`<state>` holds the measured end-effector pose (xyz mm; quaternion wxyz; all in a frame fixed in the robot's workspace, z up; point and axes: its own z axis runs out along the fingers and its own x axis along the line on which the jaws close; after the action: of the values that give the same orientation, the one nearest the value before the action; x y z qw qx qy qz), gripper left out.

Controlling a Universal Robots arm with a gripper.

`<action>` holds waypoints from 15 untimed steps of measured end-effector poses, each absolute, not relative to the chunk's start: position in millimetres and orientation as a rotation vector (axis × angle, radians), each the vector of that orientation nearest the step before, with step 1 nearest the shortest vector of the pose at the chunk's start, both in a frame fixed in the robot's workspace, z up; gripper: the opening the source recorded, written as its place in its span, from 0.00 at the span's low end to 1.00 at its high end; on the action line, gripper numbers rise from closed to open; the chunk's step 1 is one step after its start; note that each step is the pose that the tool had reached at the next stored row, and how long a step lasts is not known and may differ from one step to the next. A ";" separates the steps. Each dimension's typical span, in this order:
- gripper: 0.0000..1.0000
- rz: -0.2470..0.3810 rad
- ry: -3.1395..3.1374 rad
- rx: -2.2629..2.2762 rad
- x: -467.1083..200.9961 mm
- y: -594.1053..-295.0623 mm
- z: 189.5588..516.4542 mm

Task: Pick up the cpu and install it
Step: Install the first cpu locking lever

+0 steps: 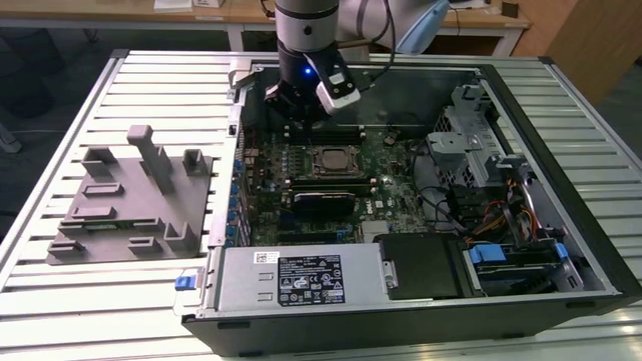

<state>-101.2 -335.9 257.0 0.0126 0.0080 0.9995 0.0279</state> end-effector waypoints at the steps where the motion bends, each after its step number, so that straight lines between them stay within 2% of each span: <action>1: 0.11 0.087 3.115 0.025 -102.6 -335.5 256.8; 15: 0.11 0.087 3.115 0.020 -114.8 -324.9 255.2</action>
<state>-114.8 -324.9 255.2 0.0126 0.0065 0.9995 0.0279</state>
